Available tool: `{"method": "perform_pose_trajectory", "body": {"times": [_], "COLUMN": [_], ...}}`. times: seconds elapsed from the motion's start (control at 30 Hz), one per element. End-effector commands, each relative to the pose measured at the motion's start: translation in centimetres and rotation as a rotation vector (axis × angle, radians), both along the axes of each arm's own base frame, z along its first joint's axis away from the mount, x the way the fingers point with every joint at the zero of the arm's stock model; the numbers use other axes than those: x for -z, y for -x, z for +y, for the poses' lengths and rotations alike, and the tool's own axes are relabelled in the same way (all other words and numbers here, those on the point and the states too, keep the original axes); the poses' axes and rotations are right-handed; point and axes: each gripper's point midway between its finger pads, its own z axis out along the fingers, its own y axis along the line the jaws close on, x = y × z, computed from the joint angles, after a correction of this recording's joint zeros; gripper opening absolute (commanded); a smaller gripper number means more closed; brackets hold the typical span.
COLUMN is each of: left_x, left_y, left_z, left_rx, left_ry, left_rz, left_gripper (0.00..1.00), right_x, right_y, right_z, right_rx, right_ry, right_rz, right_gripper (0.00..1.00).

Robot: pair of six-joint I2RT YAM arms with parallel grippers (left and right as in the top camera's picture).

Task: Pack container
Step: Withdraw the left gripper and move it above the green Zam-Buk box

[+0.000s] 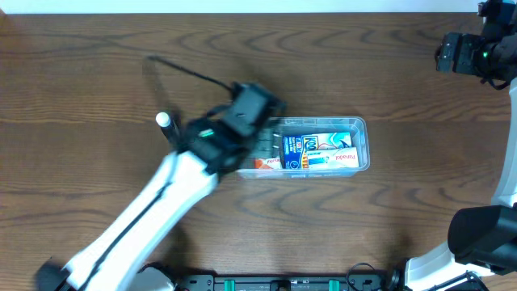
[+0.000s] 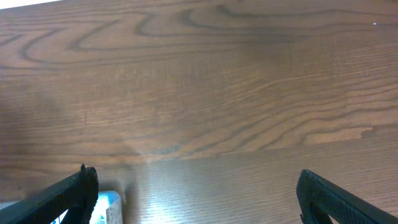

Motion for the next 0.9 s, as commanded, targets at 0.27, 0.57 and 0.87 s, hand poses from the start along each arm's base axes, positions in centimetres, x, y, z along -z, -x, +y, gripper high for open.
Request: {"method": "perform_pose_trajectory", "body": {"times": [0.27,0.57,0.87], "left_x": [0.1,7.4,11.5], "left_y": [-1.6,-3.2,-3.8], "left_z": [9.9,10.2,10.4], "left_rx": [-0.342,-0.378,-0.405], "left_ry": [-0.028,-0.137,-0.107], "left_rz": [0.057,0.26,0.392], "left_gripper": [0.85,0.86,0.87], "right_x": [-0.6,-0.6,-0.6], "right_y": [0.1,0.1,0.1], "right_z": [-0.3,-0.3,-0.3], "right_rx": [0.02,0.02,0.02], "right_ry": [-0.005,-0.006,-0.005], "right_rz": [-0.016,-0.016,-0.016], "right_gripper": [0.99,0.99,0.99]}}
